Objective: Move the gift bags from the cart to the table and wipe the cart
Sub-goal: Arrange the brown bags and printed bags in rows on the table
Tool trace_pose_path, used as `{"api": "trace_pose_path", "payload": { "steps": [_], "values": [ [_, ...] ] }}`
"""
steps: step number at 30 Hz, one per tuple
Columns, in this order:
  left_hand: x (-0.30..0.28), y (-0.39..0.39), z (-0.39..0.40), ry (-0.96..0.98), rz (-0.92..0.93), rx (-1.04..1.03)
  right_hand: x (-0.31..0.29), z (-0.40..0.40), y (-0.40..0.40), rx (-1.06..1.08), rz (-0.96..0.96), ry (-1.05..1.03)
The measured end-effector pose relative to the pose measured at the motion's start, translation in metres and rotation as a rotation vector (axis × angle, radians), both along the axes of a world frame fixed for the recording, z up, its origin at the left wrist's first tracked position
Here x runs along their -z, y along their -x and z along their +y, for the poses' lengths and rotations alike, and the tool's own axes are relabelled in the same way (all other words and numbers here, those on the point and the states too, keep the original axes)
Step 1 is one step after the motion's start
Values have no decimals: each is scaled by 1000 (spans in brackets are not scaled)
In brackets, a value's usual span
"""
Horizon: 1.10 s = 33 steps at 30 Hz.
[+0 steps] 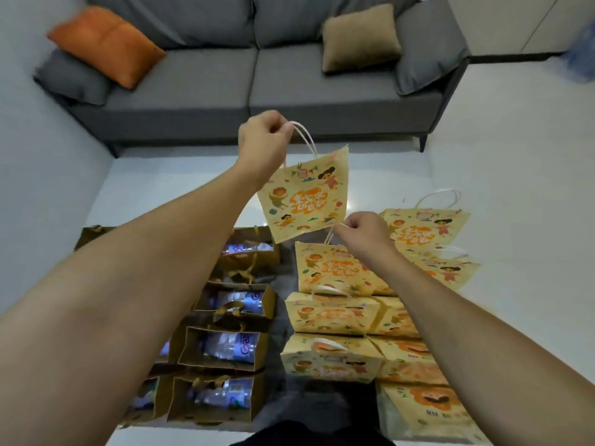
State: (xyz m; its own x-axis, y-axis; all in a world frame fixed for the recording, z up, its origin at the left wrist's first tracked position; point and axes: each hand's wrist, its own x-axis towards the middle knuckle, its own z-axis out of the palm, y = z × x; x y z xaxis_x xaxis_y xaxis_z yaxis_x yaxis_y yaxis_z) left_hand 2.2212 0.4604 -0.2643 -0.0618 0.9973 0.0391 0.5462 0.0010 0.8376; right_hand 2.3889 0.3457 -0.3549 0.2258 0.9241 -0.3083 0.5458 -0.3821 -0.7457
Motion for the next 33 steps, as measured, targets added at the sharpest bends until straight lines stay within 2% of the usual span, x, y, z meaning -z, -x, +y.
{"api": "trace_pose_path", "payload": {
  "steps": [8,13,17,23,33],
  "values": [
    [-87,24,-6,-122,-100,-148,-41,23,1,-66,11,-58],
    [-110,50,-10,-198,-180,-188,-46,40,5,-100,-19,-52],
    [-105,76,-13,-197,-223,-250,-34,47,11,-99,-35,-46],
    [-74,113,-22,-160,-120,-308,-20,66,24,-105,-57,-47],
    [-42,147,-33,-63,-106,-374,5,97,37,-124,-113,29]
  ]
}}
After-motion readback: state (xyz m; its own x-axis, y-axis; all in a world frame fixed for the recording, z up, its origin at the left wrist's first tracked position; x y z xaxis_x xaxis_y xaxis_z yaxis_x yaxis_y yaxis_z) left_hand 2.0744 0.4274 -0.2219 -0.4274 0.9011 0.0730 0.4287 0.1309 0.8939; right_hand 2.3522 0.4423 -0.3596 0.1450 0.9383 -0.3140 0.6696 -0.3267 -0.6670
